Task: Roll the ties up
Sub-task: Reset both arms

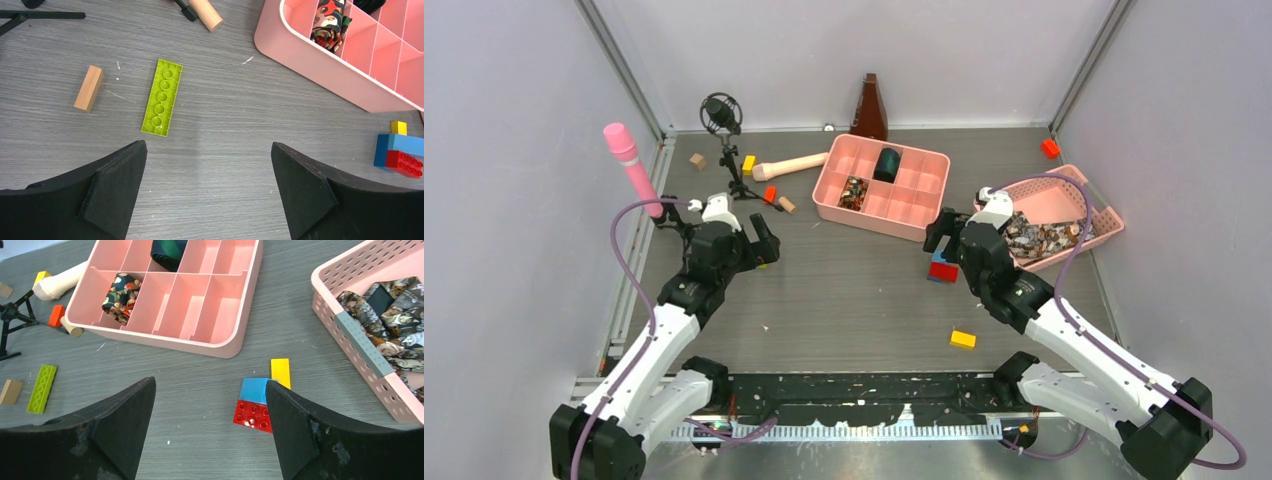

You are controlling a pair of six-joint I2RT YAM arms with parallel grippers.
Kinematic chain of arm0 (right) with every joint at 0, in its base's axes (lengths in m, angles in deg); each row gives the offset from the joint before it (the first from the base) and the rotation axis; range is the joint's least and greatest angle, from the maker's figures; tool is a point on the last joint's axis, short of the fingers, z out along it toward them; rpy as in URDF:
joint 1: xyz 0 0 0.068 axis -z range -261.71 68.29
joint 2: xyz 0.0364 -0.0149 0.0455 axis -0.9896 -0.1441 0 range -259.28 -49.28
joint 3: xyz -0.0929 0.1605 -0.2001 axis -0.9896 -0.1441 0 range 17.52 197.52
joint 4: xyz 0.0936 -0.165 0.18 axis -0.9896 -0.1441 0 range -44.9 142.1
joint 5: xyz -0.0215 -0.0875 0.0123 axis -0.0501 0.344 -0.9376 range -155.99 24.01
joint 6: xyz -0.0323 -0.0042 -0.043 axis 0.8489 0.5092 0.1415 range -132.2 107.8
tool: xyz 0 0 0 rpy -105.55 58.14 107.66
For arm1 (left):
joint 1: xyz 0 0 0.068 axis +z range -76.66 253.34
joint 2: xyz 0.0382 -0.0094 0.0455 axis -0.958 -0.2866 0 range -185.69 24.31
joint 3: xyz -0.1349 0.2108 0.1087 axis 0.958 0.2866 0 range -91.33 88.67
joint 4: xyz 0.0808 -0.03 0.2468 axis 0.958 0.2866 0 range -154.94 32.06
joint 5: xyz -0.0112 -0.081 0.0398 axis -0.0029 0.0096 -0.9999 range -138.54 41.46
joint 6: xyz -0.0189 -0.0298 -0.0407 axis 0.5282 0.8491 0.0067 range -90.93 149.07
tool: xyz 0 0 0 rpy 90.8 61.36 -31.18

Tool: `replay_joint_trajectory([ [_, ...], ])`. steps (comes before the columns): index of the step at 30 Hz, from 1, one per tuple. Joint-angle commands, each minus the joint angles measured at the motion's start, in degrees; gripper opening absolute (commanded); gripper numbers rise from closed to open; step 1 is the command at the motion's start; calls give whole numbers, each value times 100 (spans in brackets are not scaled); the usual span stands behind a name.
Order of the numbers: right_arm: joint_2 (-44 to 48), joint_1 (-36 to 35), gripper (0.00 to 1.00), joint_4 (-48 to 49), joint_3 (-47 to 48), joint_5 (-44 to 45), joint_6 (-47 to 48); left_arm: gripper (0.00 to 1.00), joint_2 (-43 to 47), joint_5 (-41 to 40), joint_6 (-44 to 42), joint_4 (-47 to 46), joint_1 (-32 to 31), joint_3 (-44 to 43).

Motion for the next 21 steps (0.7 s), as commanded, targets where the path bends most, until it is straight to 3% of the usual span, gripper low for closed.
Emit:
replay_joint_trajectory([
  [1,37,22,87,18,313,661,-111,100,-126,-170,35,-545,-24,10],
  [21,151,19,87,-22,259,977,-174,100,-366,-176,-80,-525,-24,-58],
])
